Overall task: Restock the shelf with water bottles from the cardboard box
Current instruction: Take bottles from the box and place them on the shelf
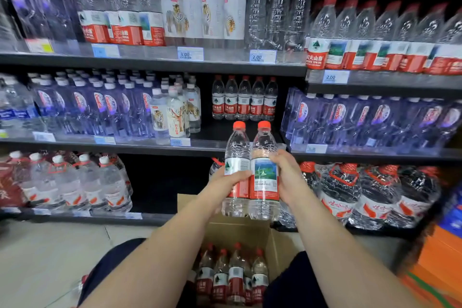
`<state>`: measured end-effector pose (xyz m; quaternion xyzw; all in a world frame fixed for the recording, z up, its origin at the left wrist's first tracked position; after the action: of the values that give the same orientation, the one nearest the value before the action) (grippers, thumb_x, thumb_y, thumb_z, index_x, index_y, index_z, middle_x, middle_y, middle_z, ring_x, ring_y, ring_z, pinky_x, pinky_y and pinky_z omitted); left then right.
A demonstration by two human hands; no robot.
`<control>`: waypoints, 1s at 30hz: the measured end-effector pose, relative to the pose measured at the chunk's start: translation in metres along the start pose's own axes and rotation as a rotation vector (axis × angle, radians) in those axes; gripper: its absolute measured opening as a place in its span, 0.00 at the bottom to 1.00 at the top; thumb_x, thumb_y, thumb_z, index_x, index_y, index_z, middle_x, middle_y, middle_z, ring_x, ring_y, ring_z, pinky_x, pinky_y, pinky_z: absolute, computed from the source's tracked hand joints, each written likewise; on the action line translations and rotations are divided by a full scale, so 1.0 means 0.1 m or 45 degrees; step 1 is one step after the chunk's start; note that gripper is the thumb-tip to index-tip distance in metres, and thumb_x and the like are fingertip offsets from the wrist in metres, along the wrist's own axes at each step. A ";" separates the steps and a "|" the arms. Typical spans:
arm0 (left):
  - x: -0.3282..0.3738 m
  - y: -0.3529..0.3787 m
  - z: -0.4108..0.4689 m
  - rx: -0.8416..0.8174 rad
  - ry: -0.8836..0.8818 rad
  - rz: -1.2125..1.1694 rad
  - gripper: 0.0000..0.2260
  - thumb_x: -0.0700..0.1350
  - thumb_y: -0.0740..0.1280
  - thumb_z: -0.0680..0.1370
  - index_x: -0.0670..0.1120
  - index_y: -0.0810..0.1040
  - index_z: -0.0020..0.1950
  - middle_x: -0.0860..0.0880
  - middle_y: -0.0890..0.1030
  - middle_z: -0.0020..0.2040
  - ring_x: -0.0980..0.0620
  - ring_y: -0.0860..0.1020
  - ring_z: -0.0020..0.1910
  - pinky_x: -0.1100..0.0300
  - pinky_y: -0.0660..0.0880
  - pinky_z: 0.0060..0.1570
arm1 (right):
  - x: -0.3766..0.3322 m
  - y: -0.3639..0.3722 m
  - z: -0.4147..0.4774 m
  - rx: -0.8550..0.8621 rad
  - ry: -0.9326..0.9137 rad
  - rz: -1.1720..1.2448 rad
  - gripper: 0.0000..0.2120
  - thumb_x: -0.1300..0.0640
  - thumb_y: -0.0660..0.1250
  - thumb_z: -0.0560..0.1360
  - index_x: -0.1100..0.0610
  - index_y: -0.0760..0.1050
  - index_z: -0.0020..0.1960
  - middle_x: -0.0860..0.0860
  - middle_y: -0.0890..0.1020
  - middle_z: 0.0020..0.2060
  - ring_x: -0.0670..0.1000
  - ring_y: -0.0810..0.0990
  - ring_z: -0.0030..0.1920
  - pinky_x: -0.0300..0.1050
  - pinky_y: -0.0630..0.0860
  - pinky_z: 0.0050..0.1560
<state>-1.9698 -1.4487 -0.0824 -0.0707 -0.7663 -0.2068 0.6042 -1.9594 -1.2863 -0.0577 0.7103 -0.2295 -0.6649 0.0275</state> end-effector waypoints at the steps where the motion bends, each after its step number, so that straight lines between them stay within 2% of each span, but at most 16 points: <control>1: -0.03 -0.02 0.02 -0.004 0.001 -0.008 0.19 0.45 0.75 0.72 0.47 0.77 0.61 0.42 0.84 0.53 0.40 0.83 0.54 0.39 0.76 0.59 | 0.03 0.02 0.00 0.010 0.020 0.004 0.13 0.63 0.65 0.75 0.61 0.71 0.58 0.61 0.81 0.47 0.57 0.83 0.42 0.50 0.80 0.39; 5: -0.13 -0.07 0.05 0.001 -0.038 -0.137 0.19 0.41 0.73 0.73 0.42 0.76 0.63 0.37 0.83 0.55 0.36 0.81 0.55 0.39 0.76 0.58 | 0.19 0.09 0.08 0.002 0.084 -0.024 0.16 0.60 0.68 0.73 0.62 0.74 0.60 0.64 0.82 0.51 0.61 0.84 0.45 0.56 0.81 0.43; 7: -0.19 -0.12 0.10 0.029 -0.057 -0.193 0.18 0.39 0.72 0.74 0.41 0.75 0.63 0.36 0.82 0.56 0.34 0.80 0.56 0.38 0.76 0.57 | 0.24 0.12 0.12 0.069 0.112 -0.084 0.13 0.59 0.69 0.73 0.60 0.75 0.56 0.63 0.82 0.49 0.62 0.84 0.45 0.60 0.81 0.47; 10: -0.24 -0.24 0.20 0.117 -0.081 -0.248 0.23 0.41 0.75 0.70 0.42 0.75 0.64 0.36 0.82 0.55 0.34 0.81 0.55 0.37 0.77 0.56 | 0.35 0.17 0.23 0.109 0.157 -0.102 0.07 0.59 0.70 0.75 0.59 0.78 0.52 0.60 0.84 0.44 0.60 0.83 0.41 0.57 0.81 0.47; 13: -0.26 -0.38 0.34 0.176 -0.102 -0.310 0.26 0.44 0.76 0.68 0.42 0.74 0.64 0.36 0.82 0.55 0.35 0.81 0.54 0.37 0.77 0.55 | 0.45 0.23 0.42 0.088 0.149 -0.289 0.15 0.52 0.70 0.75 0.58 0.78 0.59 0.58 0.84 0.49 0.58 0.84 0.45 0.56 0.81 0.50; 14: -0.25 -0.43 0.39 0.190 -0.110 -0.323 0.27 0.44 0.77 0.67 0.41 0.74 0.64 0.35 0.82 0.55 0.35 0.81 0.54 0.36 0.77 0.55 | 0.46 0.26 0.47 0.069 0.157 -0.416 0.17 0.49 0.69 0.76 0.58 0.77 0.59 0.58 0.84 0.49 0.57 0.84 0.45 0.56 0.81 0.51; 16: -0.20 -0.53 0.49 0.189 -0.117 -0.326 0.27 0.44 0.77 0.67 0.41 0.74 0.64 0.35 0.82 0.55 0.35 0.82 0.53 0.38 0.78 0.53 | 0.52 0.37 0.52 -0.079 0.266 -0.545 0.19 0.45 0.71 0.73 0.59 0.77 0.55 0.59 0.84 0.45 0.58 0.85 0.42 0.54 0.82 0.47; 17: -0.15 -0.57 0.55 0.188 -0.114 -0.303 0.25 0.43 0.76 0.70 0.40 0.74 0.63 0.35 0.82 0.54 0.37 0.83 0.51 0.42 0.80 0.50 | 0.57 0.43 0.54 -0.172 0.359 -0.520 0.22 0.46 0.75 0.69 0.60 0.77 0.55 0.60 0.85 0.45 0.60 0.85 0.42 0.53 0.82 0.44; 19: -0.01 -0.63 0.67 0.184 -0.103 -0.250 0.17 0.40 0.73 0.74 0.39 0.75 0.61 0.37 0.84 0.50 0.41 0.84 0.45 0.50 0.81 0.41 | 0.60 0.49 0.65 -0.258 0.448 -0.452 0.29 0.53 0.79 0.63 0.61 0.74 0.60 0.63 0.84 0.47 0.61 0.86 0.43 0.54 0.81 0.41; 22: 0.27 -0.73 0.89 0.226 -0.051 -0.160 0.16 0.40 0.74 0.73 0.39 0.77 0.58 0.38 0.84 0.47 0.43 0.84 0.42 0.50 0.82 0.39 | 0.50 0.51 0.91 -0.130 0.399 -0.236 0.23 0.62 0.76 0.68 0.57 0.73 0.60 0.63 0.83 0.48 0.61 0.85 0.41 0.55 0.81 0.40; 24: 0.48 -0.86 1.08 0.310 0.028 -0.057 0.21 0.45 0.78 0.68 0.42 0.77 0.58 0.40 0.84 0.50 0.43 0.83 0.45 0.45 0.82 0.48 | 0.35 0.52 1.10 -0.066 0.325 -0.073 0.19 0.61 0.73 0.71 0.55 0.72 0.59 0.60 0.83 0.46 0.58 0.84 0.39 0.51 0.80 0.39; 25: 0.60 -0.92 1.18 0.357 0.065 0.025 0.25 0.49 0.79 0.65 0.44 0.77 0.59 0.42 0.84 0.51 0.45 0.83 0.47 0.45 0.81 0.50 | 0.26 0.52 1.21 -0.048 0.293 -0.010 0.18 0.59 0.72 0.72 0.54 0.72 0.60 0.60 0.82 0.45 0.56 0.84 0.38 0.49 0.80 0.37; 26: 0.72 -0.97 1.27 0.403 0.101 0.105 0.27 0.51 0.80 0.64 0.46 0.77 0.59 0.45 0.84 0.51 0.47 0.83 0.48 0.48 0.80 0.50 | 0.18 0.53 1.32 -0.038 0.268 0.047 0.18 0.57 0.72 0.72 0.54 0.73 0.61 0.60 0.83 0.46 0.56 0.84 0.37 0.48 0.80 0.37; 28: 0.95 -1.06 1.46 0.484 0.182 0.219 0.24 0.52 0.79 0.65 0.48 0.77 0.58 0.48 0.84 0.50 0.51 0.82 0.47 0.58 0.78 0.45 | 0.02 0.55 1.53 -0.006 0.265 0.156 0.20 0.54 0.72 0.71 0.58 0.75 0.60 0.61 0.83 0.47 0.57 0.84 0.38 0.50 0.81 0.40; 30: 1.11 -1.11 1.64 0.510 0.201 0.229 0.21 0.51 0.78 0.67 0.47 0.79 0.57 0.47 0.84 0.49 0.51 0.82 0.46 0.59 0.77 0.43 | -0.11 0.57 1.70 0.033 0.253 0.228 0.14 0.54 0.70 0.72 0.60 0.76 0.55 0.60 0.83 0.42 0.56 0.83 0.36 0.50 0.81 0.40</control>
<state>-2.1856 -1.4982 -0.0327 -0.0009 -0.7331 -0.0007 0.6801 -2.1391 -1.2879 -0.0473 0.7495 -0.2966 -0.5833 0.1002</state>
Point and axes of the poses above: each hand's wrist, its own z-axis towards the middle knuckle, its own y-axis out of the palm, x = y × z, the point moved 5 cm from there along z, towards the middle knuckle
